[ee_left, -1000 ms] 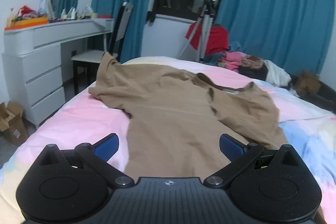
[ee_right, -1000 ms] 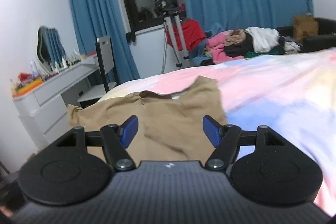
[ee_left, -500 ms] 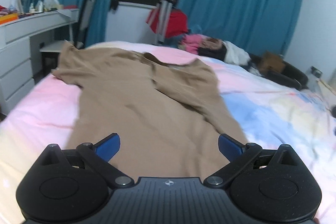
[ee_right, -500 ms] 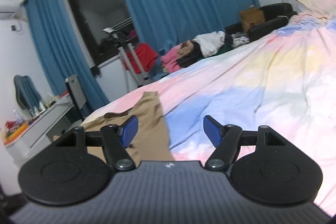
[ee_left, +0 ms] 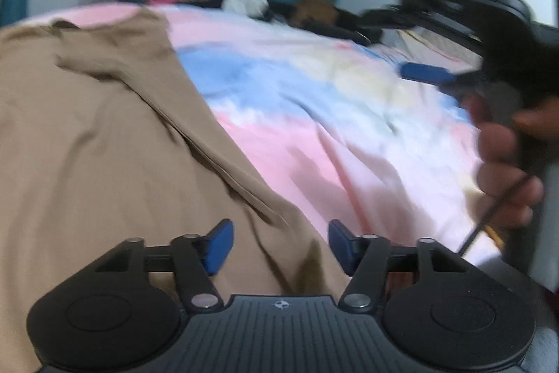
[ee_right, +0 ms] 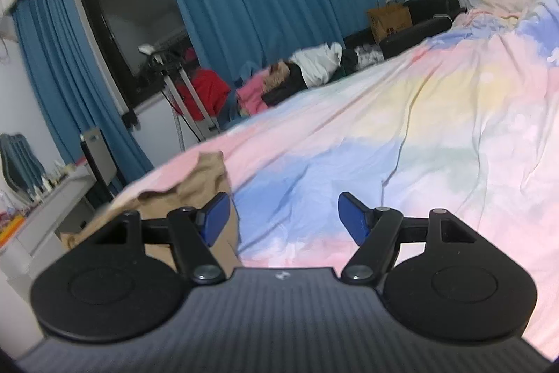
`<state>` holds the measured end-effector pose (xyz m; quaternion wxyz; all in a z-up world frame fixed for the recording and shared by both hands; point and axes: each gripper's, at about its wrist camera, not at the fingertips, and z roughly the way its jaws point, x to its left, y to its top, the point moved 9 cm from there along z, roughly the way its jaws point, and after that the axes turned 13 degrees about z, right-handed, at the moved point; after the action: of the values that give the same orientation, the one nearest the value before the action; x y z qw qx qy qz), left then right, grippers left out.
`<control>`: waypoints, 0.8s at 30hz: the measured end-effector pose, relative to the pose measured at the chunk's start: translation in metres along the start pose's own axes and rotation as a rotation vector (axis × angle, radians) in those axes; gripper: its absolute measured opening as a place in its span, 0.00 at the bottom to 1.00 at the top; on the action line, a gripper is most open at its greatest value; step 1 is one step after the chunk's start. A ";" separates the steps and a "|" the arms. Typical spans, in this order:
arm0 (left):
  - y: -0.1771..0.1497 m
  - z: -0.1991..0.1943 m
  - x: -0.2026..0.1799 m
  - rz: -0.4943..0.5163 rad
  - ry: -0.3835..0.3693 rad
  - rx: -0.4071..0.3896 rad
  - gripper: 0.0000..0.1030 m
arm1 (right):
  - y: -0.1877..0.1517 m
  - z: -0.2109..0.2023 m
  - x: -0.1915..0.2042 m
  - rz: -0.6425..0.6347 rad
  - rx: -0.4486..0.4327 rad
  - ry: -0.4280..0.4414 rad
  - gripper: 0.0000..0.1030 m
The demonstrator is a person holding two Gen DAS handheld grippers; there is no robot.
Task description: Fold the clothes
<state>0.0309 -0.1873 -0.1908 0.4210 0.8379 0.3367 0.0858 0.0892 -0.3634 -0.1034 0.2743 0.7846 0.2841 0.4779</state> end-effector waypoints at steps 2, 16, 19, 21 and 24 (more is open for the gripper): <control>-0.006 0.004 0.002 -0.024 -0.023 0.009 0.51 | -0.005 0.007 0.000 0.011 0.030 -0.002 0.69; -0.011 -0.007 0.017 -0.146 -0.092 0.015 0.06 | -0.012 0.013 0.000 0.032 0.072 0.021 0.69; 0.001 -0.037 0.025 -0.205 -0.120 -0.039 0.06 | -0.009 0.010 -0.002 0.055 0.073 0.042 0.69; 0.008 -0.057 0.031 -0.242 -0.135 -0.072 0.06 | -0.011 0.009 -0.002 0.065 0.084 0.055 0.69; 0.012 -0.084 0.049 -0.312 -0.127 -0.105 0.06 | -0.014 0.011 0.000 0.056 0.103 0.055 0.69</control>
<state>0.0378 -0.1066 -0.1358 0.4930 0.7560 0.4303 -0.0162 0.0970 -0.3557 -0.1177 0.2121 0.7919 0.2936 0.4917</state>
